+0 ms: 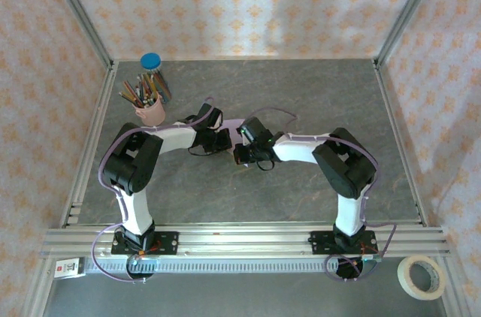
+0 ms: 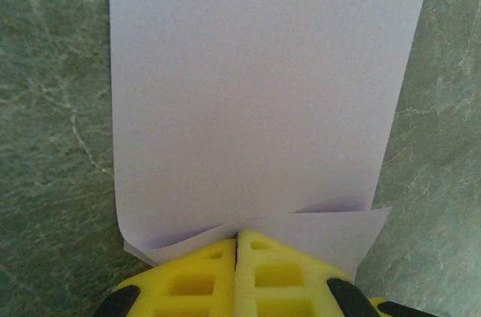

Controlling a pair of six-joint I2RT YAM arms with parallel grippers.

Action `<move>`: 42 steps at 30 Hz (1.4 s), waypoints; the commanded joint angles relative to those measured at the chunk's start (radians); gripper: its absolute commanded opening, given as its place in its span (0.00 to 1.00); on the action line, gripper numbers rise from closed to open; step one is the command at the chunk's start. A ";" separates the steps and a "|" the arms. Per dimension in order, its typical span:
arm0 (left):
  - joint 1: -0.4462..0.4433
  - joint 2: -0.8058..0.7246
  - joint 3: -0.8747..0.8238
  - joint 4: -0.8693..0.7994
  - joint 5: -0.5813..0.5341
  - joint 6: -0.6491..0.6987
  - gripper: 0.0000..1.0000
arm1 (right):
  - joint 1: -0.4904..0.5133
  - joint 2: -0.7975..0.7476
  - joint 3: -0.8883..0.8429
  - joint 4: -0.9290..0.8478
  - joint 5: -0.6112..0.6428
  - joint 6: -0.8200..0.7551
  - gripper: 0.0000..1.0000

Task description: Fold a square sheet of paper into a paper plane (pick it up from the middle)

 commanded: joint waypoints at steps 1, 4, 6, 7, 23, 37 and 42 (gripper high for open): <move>0.002 0.106 -0.048 -0.151 -0.153 0.031 0.05 | -0.010 -0.021 -0.066 -0.128 -0.007 -0.026 0.08; 0.003 0.109 -0.045 -0.152 -0.154 0.032 0.06 | -0.013 -0.040 -0.091 -0.108 -0.028 -0.030 0.08; 0.002 0.109 -0.044 -0.153 -0.154 0.033 0.05 | -0.017 -0.051 -0.105 -0.091 -0.044 -0.031 0.09; 0.002 0.111 -0.045 -0.154 -0.154 0.034 0.06 | -0.018 -0.055 -0.110 -0.085 -0.048 -0.029 0.09; 0.003 0.115 -0.043 -0.152 -0.150 0.040 0.05 | -0.028 -0.090 -0.151 -0.110 -0.040 -0.040 0.09; 0.002 0.105 -0.035 -0.129 -0.117 0.034 0.06 | -0.027 -0.216 -0.160 -0.044 -0.068 0.084 0.09; 0.003 0.096 -0.029 -0.128 -0.111 0.032 0.06 | -0.022 -0.198 -0.130 0.015 -0.067 0.128 0.10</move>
